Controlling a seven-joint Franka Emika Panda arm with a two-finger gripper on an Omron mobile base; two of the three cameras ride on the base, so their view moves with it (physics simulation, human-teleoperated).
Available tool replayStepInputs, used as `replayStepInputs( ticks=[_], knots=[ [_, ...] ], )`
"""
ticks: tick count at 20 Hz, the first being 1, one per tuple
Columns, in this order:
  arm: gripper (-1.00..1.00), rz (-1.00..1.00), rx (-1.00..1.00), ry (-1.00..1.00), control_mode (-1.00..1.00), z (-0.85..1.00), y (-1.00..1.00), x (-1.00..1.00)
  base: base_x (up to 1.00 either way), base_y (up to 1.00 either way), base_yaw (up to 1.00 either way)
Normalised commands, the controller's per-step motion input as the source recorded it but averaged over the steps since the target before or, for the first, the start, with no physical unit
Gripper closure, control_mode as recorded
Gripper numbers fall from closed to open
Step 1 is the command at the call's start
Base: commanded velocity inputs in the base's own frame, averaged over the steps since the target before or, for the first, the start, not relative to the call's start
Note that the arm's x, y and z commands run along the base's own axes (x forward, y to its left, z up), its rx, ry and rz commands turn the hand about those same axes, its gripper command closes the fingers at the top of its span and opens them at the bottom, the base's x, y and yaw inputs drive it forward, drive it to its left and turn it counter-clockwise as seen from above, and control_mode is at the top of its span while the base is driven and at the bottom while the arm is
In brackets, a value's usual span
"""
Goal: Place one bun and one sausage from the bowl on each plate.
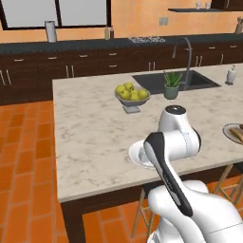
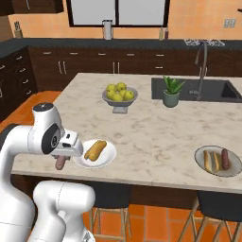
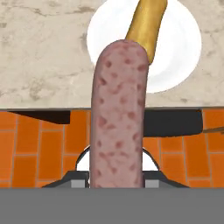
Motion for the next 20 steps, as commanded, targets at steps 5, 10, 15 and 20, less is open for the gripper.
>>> replayStepInputs(
  ticks=[5,10,15,20],
  knots=[
    [1.0,0.0,0.0,0.0,-1.0,-0.02,0.0,0.06,0.25,0.6,0.01],
    [1.0,0.0,0.05,0.01,-1.0,0.0,-0.86,0.33,0.0,0.0,0.0],
    [1.0,0.0,0.1,0.12,-1.0,-0.07,-1.0,0.91,0.0,0.0,0.0],
    [1.0,-0.03,0.05,0.19,-1.0,-0.42,-1.0,1.0,0.0,0.0,0.0]
  ],
)
